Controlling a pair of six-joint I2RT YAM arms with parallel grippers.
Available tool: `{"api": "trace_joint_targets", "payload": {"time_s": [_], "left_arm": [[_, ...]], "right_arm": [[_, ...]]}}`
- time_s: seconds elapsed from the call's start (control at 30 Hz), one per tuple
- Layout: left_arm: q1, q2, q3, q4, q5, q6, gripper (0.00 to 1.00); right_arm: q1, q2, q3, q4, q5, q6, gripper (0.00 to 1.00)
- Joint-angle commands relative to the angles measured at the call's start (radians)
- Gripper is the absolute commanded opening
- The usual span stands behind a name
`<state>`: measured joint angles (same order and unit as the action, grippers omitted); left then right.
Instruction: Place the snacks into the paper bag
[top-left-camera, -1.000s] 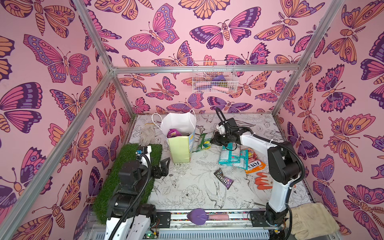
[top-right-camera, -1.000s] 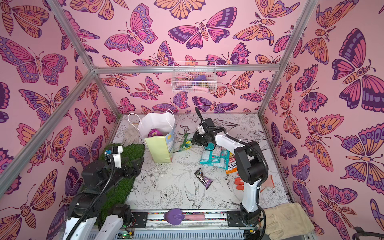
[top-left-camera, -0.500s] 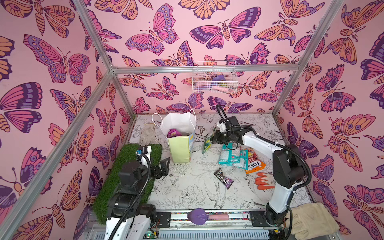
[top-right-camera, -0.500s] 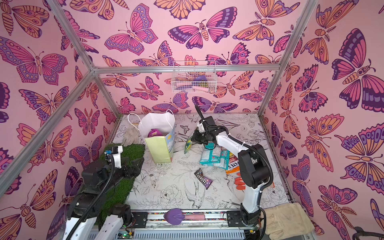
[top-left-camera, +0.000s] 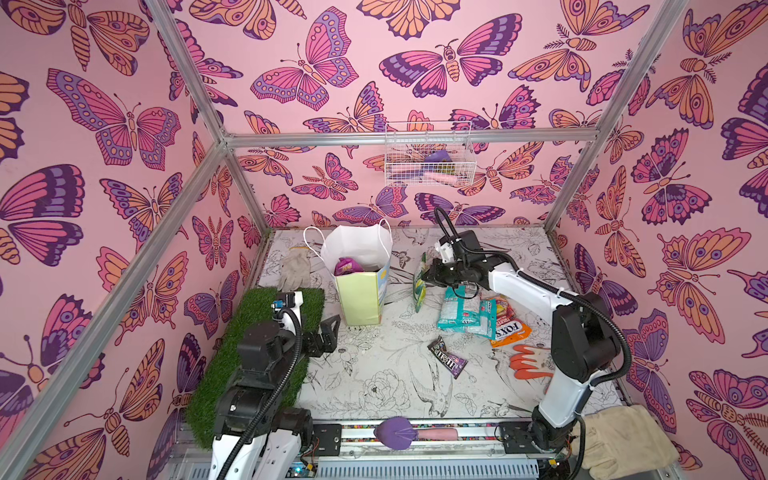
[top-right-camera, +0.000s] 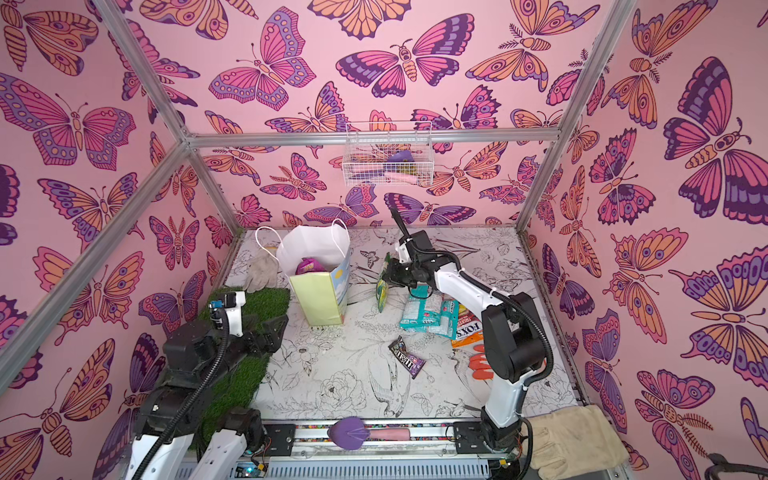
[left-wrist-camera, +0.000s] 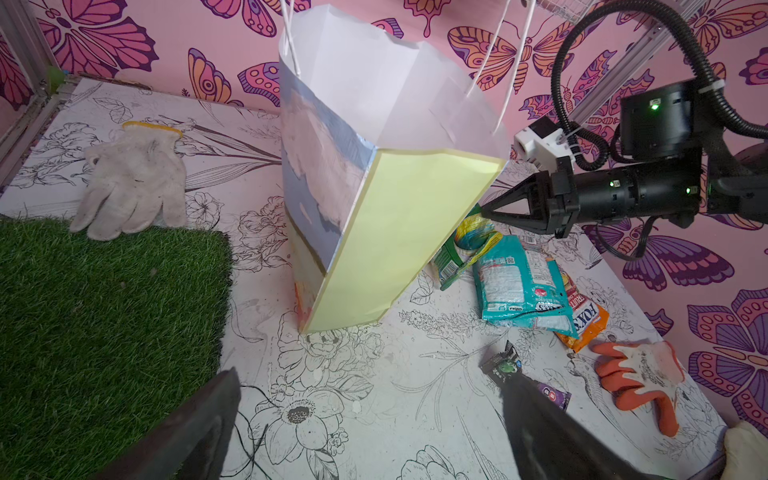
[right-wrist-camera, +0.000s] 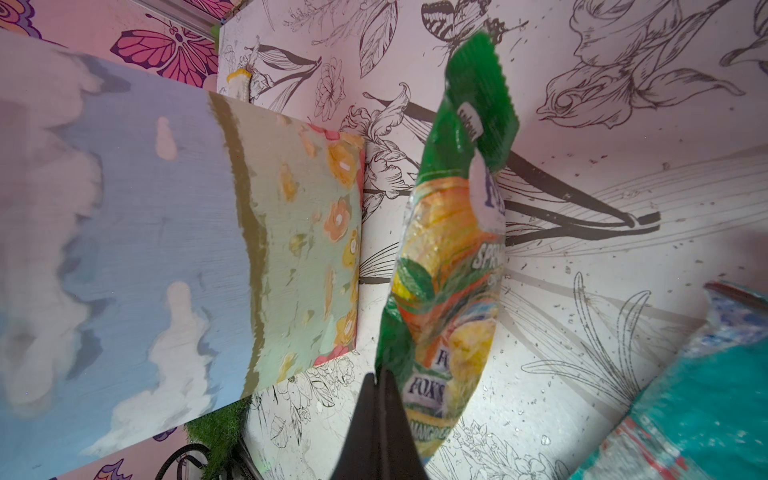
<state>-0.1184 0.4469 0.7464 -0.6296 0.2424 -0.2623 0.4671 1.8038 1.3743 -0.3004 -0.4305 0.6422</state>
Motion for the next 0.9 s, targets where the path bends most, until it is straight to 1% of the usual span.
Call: {"api": "trace_joint_targets", "payload": {"time_s": [0.0,0.3,0.43,0.47,0.5,0.53,0.57,0.6,0.77,0.87], "left_arm": [[-0.003,-0.002,-0.014,-0.015,-0.005,0.011,1.00],[-0.004,-0.002,-0.014,-0.016,-0.005,0.010,1.00],[-0.004,-0.005,-0.015,-0.016,-0.005,0.010,1.00],[-0.003,-0.005,-0.015,-0.015,-0.005,0.010,1.00],[-0.004,-0.004,-0.015,-0.016,-0.005,0.009,1.00],[-0.003,-0.004,-0.015,-0.016,-0.005,0.011,1.00],[-0.004,-0.004,-0.015,-0.015,-0.004,0.010,1.00],[-0.004,-0.004,-0.015,-0.016,-0.003,0.009,1.00],[-0.004,-0.005,-0.015,-0.016,-0.004,0.010,1.00],[-0.004,-0.005,-0.015,-0.016,-0.005,0.010,1.00]], "right_arm": [[0.011,-0.050,0.001,0.006,0.007,-0.021,0.00],[0.019,-0.076,0.002,-0.007,0.023,-0.033,0.00],[0.019,-0.075,0.005,-0.047,0.065,-0.048,0.00],[0.019,-0.073,0.007,-0.061,0.083,-0.050,0.02],[0.019,-0.071,0.009,-0.075,0.100,-0.056,0.10],[0.019,-0.071,0.013,-0.093,0.118,-0.063,0.23],[0.018,-0.070,0.017,-0.108,0.138,-0.068,0.40],[0.018,-0.066,0.021,-0.124,0.154,-0.074,0.50],[0.015,-0.057,0.028,-0.170,0.226,-0.085,0.69],[0.010,-0.039,0.034,-0.188,0.239,-0.080,0.77]]}}
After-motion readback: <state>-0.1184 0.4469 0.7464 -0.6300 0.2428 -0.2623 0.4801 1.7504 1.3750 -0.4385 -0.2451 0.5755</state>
